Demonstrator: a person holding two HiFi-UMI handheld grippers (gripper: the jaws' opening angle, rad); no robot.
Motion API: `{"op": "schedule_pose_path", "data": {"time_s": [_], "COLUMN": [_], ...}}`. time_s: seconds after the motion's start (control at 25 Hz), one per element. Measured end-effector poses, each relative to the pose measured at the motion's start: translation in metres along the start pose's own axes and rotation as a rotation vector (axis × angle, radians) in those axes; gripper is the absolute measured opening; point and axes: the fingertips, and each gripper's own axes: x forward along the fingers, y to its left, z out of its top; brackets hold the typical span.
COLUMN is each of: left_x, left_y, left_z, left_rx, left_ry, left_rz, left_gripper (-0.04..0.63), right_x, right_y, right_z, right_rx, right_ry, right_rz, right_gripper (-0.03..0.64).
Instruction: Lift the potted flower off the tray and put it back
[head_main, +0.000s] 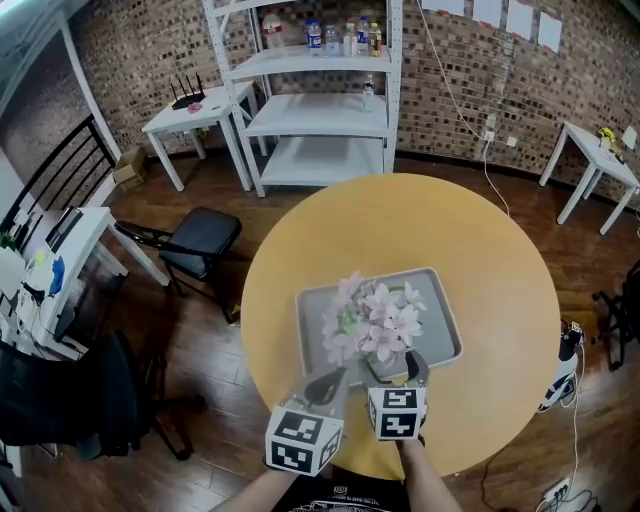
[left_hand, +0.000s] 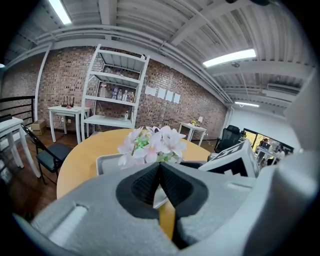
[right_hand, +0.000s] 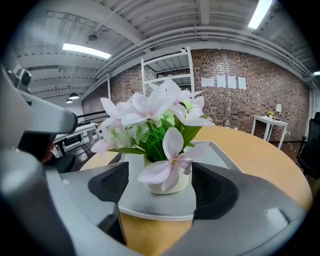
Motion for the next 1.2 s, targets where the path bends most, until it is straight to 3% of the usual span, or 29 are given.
{"op": "schedule_pose_path", "data": {"time_s": [0.16,0.32,0.72,1.2], "left_x": [0.003,0.008,0.016,0.022], "left_y": [0.008,0.014,0.026,0.028], "left_z": [-0.001,0.002,0.003,-0.002], "left_rx": [-0.014,-0.027,-0.028,-0.036], "left_ry": [0.007,0.011,0.029,0.036], "left_rz": [0.023,0.036,0.069,0.080], "left_gripper": [0.003,0.003,0.003,0.003], "right_x": [0.021,0.040,0.076,0.088], "right_y": [-0.005,-0.006,-0.005,-0.008], "right_z": [-0.003,0.001,-0.002,-0.004], "right_rx": [-0.013,-0.033,-0.062,-0.104], "right_ry": [0.003,0.004,0.017,0.113], "right_rz": [-0.001,0.022,0.042,0.042], "right_gripper": [0.467,0.505,0.565,0.589]}}
